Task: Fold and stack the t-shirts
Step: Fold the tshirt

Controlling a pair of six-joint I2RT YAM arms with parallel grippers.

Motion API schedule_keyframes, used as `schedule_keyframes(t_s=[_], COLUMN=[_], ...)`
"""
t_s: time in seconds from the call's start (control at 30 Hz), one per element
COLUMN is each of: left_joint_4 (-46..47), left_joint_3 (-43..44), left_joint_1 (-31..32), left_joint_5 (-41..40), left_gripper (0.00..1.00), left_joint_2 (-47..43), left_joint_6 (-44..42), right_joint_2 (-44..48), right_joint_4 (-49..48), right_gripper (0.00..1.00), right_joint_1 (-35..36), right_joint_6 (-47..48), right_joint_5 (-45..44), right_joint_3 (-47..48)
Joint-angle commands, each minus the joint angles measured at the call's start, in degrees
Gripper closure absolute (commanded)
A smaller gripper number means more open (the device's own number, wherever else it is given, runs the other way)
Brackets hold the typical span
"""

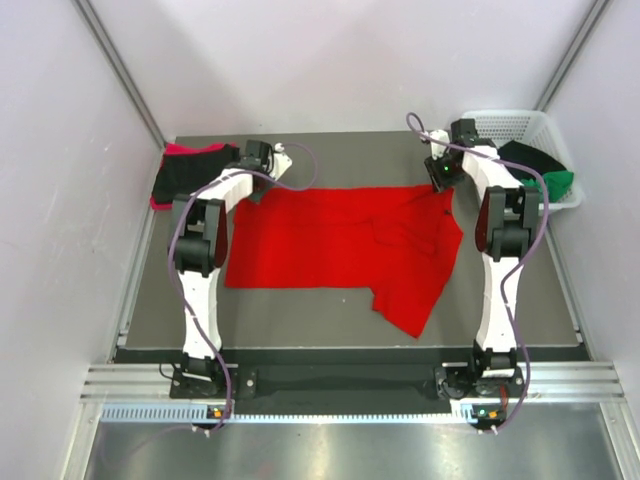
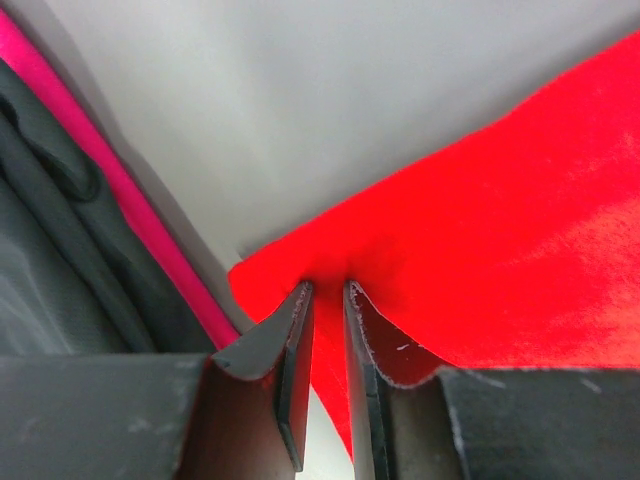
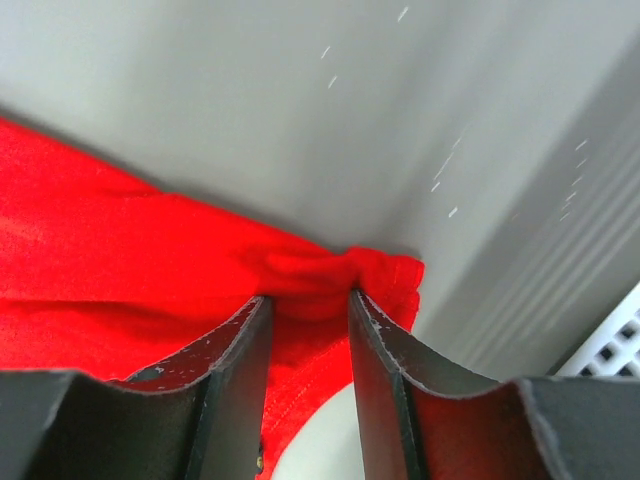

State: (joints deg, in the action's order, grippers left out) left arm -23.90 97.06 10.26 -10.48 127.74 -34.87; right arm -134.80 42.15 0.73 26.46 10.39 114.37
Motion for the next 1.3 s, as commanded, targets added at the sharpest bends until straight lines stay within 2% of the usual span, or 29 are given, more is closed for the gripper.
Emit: schedule_keyframes(t_s=[0.0, 0.17, 0.5, 0.67, 0.77, 0.83, 0.9, 1.03, 1.07, 1.13, 1.27], left_joint_4=[0.3, 3.2, 8.2, 9.8, 9.3, 8.3, 7.3, 1.8, 1.5, -0.3, -2.1], left_joint_3=[0.7, 4.2, 12.2, 14.0, 13.8, 11.0, 6.6, -2.5, -7.9, -12.7, -24.7], left_joint_1=[-0.6, -0.7, -0.8, -0.4, 0.7, 1.5, 1.8, 2.4, 2.4, 2.4, 2.4], left_joint_5=[-0.2, -2.3, -5.1, -6.7, -7.5, -5.9, -4.3, -1.0, -1.1, -0.1, 4.7], left_gripper=[0.76, 0.76, 0.76, 0.73, 0.68, 0.58, 0.44, 0.42, 0.42, 0.43, 0.44], left_joint_2=[5.6, 8.4, 12.4, 5.5, -3.3, -10.7, -17.7, -26.6, -29.7, -31.9, -35.5], left_joint_6=[0.0, -0.7, -2.3, 0.0, 1.3, 1.6, 1.8, 3.0, 3.4, 6.0, 7.9], right_joint_2=[-3.5, -7.0, -8.2, -2.0, 6.2, 14.1, 22.2, 34.1, 37.6, 41.0, 52.7], right_joint_4=[-2.8, -2.4, -4.6, -4.2, -3.7, -4.4, -5.3, -0.7, 1.9, 9.0, 13.2], right_gripper=[0.62, 0.62, 0.55, 0.50, 0.45, 0.41, 0.39, 0.39, 0.39, 0.41, 0.44], right_joint_1=[-0.1, 0.1, 0.5, 0.5, 0.4, 0.5, 0.5, 1.3, 2.0, 4.4, 7.7], right_joint_6=[0.7, 1.1, 1.5, 2.1, 2.8, 5.6, 8.7, 19.7, 26.9, 33.5, 47.2], right_joint_5=[-3.1, -3.5, -5.7, -2.9, 2.1, 5.7, 9.7, 17.5, 19.5, 20.0, 20.4], right_joint_3=[4.7, 10.2, 14.0, 13.5, 11.5, 5.5, -3.1, -19.4, -25.3, -31.2, -49.8])
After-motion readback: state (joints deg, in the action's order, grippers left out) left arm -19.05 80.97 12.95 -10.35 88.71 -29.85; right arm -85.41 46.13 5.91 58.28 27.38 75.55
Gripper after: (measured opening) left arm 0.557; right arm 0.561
